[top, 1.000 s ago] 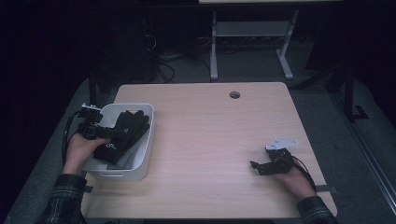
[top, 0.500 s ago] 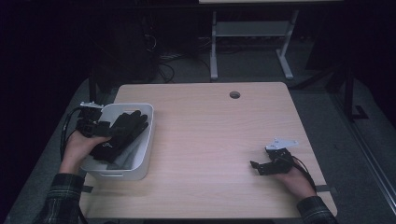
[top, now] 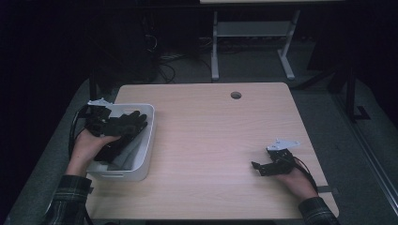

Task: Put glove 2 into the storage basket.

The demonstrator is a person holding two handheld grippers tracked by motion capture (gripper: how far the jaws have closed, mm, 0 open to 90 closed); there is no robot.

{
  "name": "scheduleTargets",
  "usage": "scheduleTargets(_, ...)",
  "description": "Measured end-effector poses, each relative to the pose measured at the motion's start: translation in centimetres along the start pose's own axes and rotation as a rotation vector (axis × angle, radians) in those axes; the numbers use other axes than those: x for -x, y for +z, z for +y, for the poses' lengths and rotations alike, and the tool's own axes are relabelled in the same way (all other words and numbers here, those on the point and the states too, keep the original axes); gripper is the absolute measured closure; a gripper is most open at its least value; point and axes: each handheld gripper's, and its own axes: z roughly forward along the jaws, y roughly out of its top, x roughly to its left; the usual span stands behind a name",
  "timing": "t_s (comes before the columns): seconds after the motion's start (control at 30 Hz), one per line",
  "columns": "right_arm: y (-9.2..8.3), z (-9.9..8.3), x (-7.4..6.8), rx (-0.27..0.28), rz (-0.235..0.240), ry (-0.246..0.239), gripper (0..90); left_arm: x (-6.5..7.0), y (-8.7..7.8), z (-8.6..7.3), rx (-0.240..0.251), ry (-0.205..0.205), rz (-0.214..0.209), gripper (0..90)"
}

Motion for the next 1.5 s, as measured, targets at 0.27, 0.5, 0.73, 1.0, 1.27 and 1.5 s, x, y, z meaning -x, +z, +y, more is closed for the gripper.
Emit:
scheduleTargets(0.27, 0.0, 0.0, 0.0, -0.002, 0.001, 0.004, 12.4, 3.4, 1.6, 1.2, 0.042, 0.041, -0.071, 16.7)
scheduleTargets(0.5, 0.0, 0.0, 0.0, -0.003, 0.003, 0.001, 12.4, 6.6, 3.5, 1.8, 0.055, 0.089, -0.127, 16.7)
scheduleTargets(0.73, 0.0, 0.0, -0.1, -0.002, 0.004, 0.002, 12.4, 9.8, 5.3, 1.9, 0.068, 0.128, -0.186, 16.6)
scheduleTargets(1.0, 0.0, 0.0, -0.1, -0.001, 0.005, 0.001, 12.4, 13.1, 7.2, 1.3, 0.058, 0.180, -0.250, 16.1)
scheduleTargets(1.27, 0.0, 0.0, -0.1, -0.001, 0.005, 0.000, 12.4, 15.4, 9.5, -0.1, 0.046, 0.222, -0.259, 13.9)
scheduleTargets(1.5, 0.0, 0.0, -0.1, -0.001, 0.008, -0.003, 12.4, 17.1, 11.5, -1.7, 0.002, 0.243, -0.277, 13.7)
